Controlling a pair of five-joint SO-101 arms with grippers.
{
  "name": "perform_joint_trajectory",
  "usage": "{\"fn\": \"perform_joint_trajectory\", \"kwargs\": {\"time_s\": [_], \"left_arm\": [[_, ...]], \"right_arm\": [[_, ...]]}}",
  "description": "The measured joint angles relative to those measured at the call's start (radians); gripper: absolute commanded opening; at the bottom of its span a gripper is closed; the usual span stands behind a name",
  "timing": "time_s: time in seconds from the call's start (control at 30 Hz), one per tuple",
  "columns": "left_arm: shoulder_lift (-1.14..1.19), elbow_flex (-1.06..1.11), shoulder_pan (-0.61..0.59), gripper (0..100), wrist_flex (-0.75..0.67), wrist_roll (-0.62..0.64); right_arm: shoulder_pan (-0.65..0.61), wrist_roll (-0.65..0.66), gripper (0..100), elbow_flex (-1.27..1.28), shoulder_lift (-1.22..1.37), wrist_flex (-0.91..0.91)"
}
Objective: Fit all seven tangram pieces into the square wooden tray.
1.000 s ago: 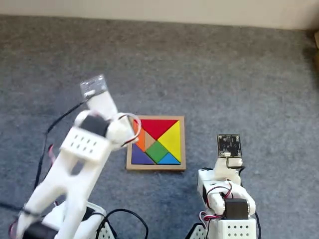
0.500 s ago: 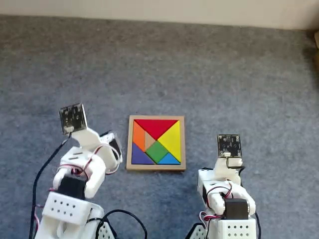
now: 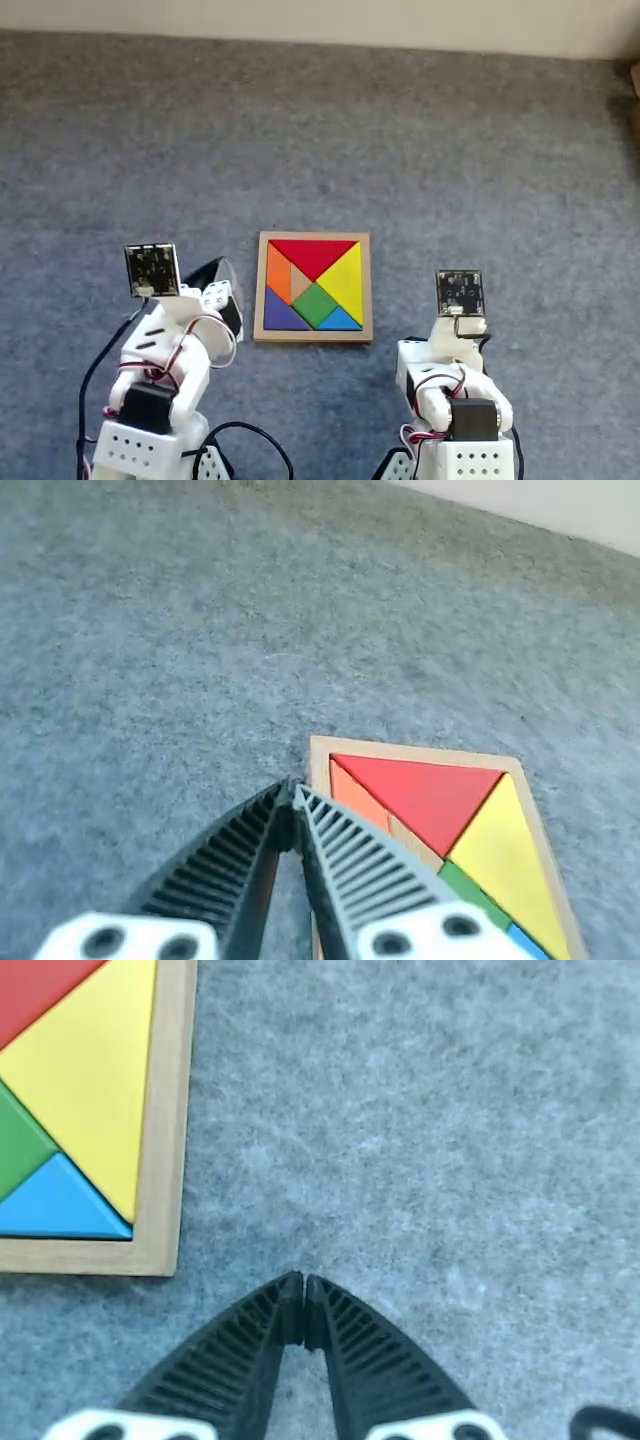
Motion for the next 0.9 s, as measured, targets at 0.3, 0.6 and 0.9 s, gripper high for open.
{"fn": "perform_joint_trajectory", "kwargs": {"time_s": [0.3,0.6,0.9], "left_arm": [[0.0,0.041,0.0,1,-0.095,-0.1],[0.0,0.041,0.0,1,0.149,-0.12],[0.0,0.041,0.0,1,0.318,-0.12]], "right_arm": [[0.0,0.0,1.8,0.0,0.0,0.0],[0.0,0.0,1.8,0.0,0.0,0.0],[0.0,0.0,1.8,0.0,0.0,0.0]]}}
